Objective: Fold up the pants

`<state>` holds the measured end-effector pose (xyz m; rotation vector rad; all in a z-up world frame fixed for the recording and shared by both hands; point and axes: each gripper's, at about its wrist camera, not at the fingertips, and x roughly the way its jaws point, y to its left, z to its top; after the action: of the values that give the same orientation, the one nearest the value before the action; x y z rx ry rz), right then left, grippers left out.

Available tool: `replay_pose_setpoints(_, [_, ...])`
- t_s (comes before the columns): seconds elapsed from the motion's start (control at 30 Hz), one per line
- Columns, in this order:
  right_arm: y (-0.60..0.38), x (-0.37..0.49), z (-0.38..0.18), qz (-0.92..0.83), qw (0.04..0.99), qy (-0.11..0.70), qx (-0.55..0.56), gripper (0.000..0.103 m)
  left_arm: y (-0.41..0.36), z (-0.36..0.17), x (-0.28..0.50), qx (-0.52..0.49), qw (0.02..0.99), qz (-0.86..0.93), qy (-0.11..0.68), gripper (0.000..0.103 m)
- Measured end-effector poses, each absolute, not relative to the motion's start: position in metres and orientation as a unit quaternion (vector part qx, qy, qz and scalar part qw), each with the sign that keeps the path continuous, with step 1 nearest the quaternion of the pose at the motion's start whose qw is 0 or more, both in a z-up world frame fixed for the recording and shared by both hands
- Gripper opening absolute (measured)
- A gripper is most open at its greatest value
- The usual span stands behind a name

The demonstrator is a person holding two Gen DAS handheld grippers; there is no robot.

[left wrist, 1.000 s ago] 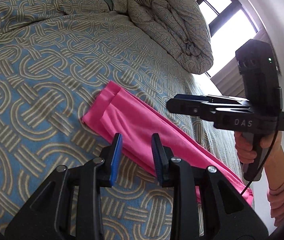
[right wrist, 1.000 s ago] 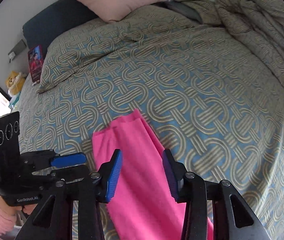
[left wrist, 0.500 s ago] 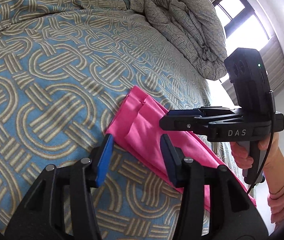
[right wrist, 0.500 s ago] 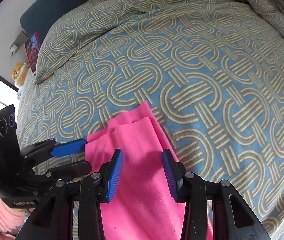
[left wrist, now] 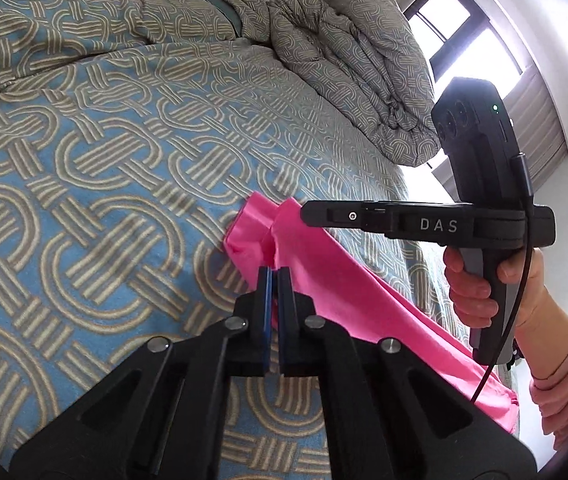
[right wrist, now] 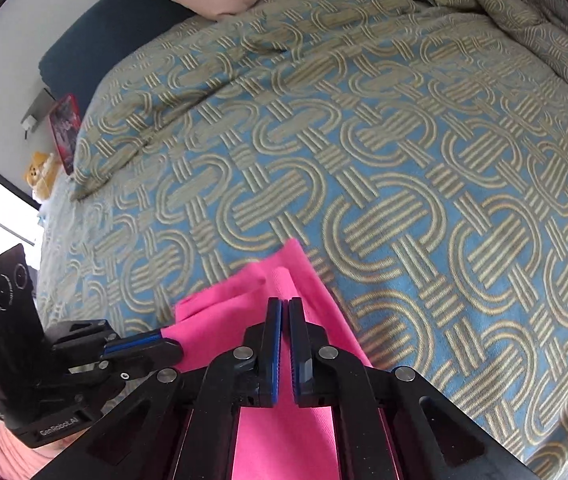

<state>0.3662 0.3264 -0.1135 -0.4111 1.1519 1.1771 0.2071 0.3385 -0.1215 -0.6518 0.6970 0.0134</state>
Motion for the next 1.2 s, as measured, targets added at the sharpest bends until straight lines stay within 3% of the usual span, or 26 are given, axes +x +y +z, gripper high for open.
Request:
replay_pose_setpoints(0.23, [0.350, 0.366, -0.093, 0.534, 0.668, 0.485, -0.185, 0.003, 0.344, -0.120, 0.207, -0.323, 0.886, -0.002, 0.332, 0.004])
replay_pose_setpoints(0.37, [0.353, 0.365, -0.105, 0.521, 0.652, 0.500, -0.231, 0.008, 0.334, -0.134, 0.215, -0.315, 0.876, -0.016, 0.364, 0.038])
replay_pose_setpoints(0.4, [0.350, 0.366, -0.109, 0.517, 0.650, 0.504, -0.238, 0.011, 0.333, -0.136, 0.216, -0.319, 0.874, -0.022, 0.366, 0.040])
replay_pose_setpoints(0.7, [0.310, 0.374, -0.130, 0.511, 0.624, 0.536, -0.249, 0.044, 0.339, -0.143, 0.216, -0.354, 0.865, -0.025, 0.354, 0.040])
replay_pose_setpoints(0.83, [0.303, 0.378, -0.133, 0.515, 0.619, 0.546, -0.231, 0.045, 0.337, -0.144, 0.216, -0.346, 0.867, -0.017, 0.358, 0.041])
replay_pose_setpoints(1.0, [0.307, 0.378, -0.134, 0.520, 0.619, 0.544, -0.225, 0.045, 0.336, -0.144, 0.220, -0.350, 0.867, -0.026, 0.353, 0.051])
replay_pose_setpoints(1.07, [0.314, 0.376, -0.134, 0.522, 0.620, 0.542, -0.223, 0.045, 0.337, -0.145, 0.220, -0.354, 0.867, -0.028, 0.350, 0.051])
replay_pose_setpoints(1.13, [0.321, 0.375, -0.133, 0.520, 0.626, 0.534, -0.229, 0.034, 0.338, -0.145, 0.218, -0.355, 0.868, -0.033, 0.345, 0.047])
replay_pose_setpoints(1.17, [0.325, 0.372, -0.133, 0.517, 0.631, 0.526, -0.240, 0.011, 0.338, -0.145, 0.218, -0.356, 0.869, -0.039, 0.342, 0.019])
replay_pose_setpoints(1.2, [0.329, 0.370, -0.132, 0.516, 0.633, 0.521, -0.250, 0.007, 0.338, -0.145, 0.218, -0.361, 0.866, -0.049, 0.343, 0.004])
